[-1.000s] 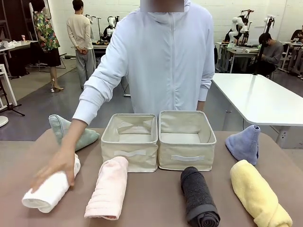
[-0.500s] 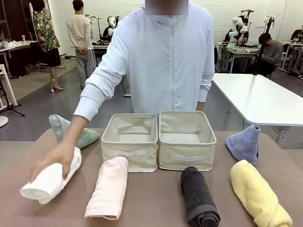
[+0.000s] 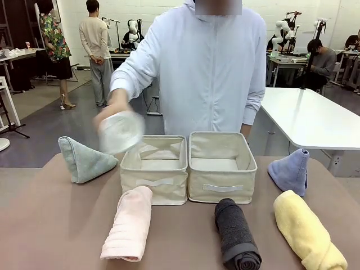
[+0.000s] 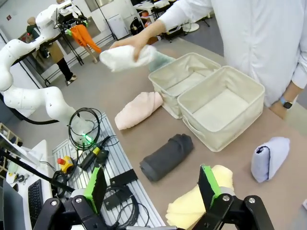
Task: Sort the towels based on their folding style.
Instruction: Pick up one triangle-folded towel and place it in the left Fabric basket.
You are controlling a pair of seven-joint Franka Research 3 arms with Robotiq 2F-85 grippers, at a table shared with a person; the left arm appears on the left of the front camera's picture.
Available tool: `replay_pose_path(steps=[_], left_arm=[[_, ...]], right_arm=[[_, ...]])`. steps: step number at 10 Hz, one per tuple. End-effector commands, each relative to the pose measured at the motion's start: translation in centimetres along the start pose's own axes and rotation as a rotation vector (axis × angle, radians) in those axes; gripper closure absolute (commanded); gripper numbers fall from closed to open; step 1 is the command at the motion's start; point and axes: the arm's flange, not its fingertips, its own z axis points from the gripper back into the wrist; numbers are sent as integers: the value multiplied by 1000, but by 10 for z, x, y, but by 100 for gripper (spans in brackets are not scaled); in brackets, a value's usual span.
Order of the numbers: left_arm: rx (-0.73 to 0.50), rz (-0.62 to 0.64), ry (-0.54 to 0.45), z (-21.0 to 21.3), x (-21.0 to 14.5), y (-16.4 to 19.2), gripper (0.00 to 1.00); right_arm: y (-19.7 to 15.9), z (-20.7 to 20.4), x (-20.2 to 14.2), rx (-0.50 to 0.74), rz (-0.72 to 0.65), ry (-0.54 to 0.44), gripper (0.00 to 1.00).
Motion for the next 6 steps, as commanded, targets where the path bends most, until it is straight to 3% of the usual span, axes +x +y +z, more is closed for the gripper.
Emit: replay_pose_path(steps=[1, 2, 3, 6], left_arm=[[46, 127, 27, -9, -4, 26, 0], [27, 236, 84, -25, -2, 52, 0], [105, 315, 189, -47, -1, 76, 0], [304, 465, 578, -128, -4, 122, 0]], right_arm=[[-1, 1, 4, 19, 18, -23, 0], [-1, 1, 4, 19, 18, -23, 0], [-1, 1, 4, 19, 18, -23, 0], [-1, 1, 4, 19, 18, -23, 0]])
